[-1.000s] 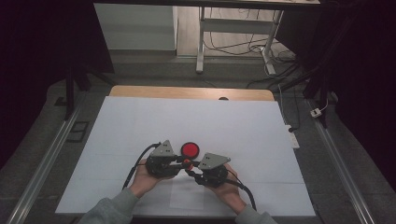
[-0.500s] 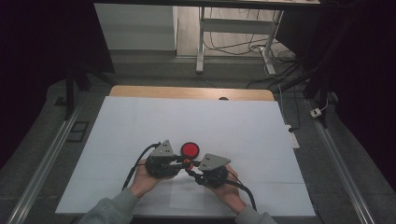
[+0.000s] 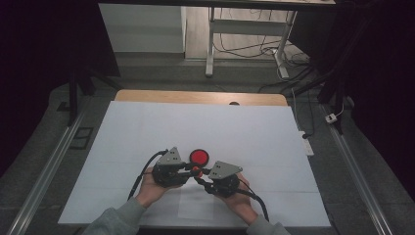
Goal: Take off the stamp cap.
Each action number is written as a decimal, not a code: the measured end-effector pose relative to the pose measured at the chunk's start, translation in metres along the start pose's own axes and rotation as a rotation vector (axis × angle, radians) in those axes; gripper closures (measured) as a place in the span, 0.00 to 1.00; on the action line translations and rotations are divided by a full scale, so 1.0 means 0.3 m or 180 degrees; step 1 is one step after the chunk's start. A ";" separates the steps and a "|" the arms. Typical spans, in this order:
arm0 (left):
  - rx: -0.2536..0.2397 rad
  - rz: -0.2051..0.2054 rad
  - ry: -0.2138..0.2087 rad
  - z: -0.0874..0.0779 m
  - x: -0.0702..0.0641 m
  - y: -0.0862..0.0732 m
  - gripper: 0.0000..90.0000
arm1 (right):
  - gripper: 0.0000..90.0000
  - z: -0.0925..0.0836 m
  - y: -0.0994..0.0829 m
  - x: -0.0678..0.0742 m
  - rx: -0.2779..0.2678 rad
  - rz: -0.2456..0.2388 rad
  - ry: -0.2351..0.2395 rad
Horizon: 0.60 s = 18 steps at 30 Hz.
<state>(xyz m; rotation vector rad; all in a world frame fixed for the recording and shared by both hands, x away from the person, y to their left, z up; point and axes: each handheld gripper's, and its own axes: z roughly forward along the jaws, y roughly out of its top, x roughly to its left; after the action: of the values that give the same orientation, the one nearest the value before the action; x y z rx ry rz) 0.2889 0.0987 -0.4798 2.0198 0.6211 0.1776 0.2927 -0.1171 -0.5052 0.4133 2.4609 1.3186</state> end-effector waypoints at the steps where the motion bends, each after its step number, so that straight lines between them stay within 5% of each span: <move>1: 0.0003 0.0001 0.0000 0.000 0.000 0.000 0.81 | 0.72 0.000 0.000 0.000 0.0008 -0.0004 0.0003; 18: 0.0014 0.0008 -0.0001 -0.001 -0.001 0.000 0.81 | 0.72 0.001 -0.005 0.000 -0.0017 0.0046 0.0025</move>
<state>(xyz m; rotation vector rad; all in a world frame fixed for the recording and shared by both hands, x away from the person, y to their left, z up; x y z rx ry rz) 0.2886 0.0987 -0.4797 2.0249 0.6194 0.1774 0.2927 -0.1177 -0.5068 0.4262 2.4649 1.3348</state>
